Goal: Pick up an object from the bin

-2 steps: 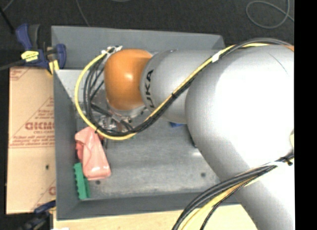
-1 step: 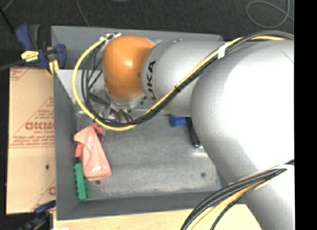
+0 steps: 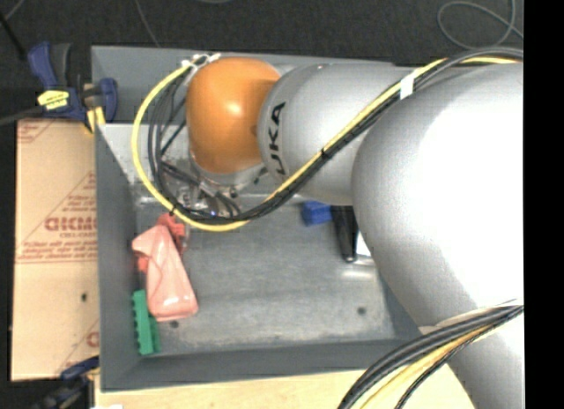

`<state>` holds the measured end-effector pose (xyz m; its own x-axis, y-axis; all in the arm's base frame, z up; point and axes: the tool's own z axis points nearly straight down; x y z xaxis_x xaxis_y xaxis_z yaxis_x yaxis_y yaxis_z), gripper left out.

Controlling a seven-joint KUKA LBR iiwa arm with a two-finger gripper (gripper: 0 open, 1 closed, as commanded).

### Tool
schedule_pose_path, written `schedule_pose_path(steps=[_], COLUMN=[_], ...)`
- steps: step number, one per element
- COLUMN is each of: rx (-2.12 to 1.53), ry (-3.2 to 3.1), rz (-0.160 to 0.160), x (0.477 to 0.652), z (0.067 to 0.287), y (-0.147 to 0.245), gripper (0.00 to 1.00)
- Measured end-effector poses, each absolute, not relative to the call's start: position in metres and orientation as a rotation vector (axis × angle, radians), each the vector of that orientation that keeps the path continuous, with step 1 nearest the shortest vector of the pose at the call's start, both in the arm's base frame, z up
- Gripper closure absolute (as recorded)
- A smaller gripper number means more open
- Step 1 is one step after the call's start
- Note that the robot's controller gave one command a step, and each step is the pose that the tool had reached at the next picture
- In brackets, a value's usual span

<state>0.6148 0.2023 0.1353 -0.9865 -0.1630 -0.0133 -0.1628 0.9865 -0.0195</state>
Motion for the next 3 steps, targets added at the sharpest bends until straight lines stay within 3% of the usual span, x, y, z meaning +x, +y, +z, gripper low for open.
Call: schedule_pose_path(steps=[1, 3], rx=[-0.22, -0.373], ry=[3.128, 3.1], rz=[-0.032, -0.041], x=[0.623, 0.614], z=[0.141, 0.102], y=[0.207, 0.211], gripper=[1.0, 1.0])
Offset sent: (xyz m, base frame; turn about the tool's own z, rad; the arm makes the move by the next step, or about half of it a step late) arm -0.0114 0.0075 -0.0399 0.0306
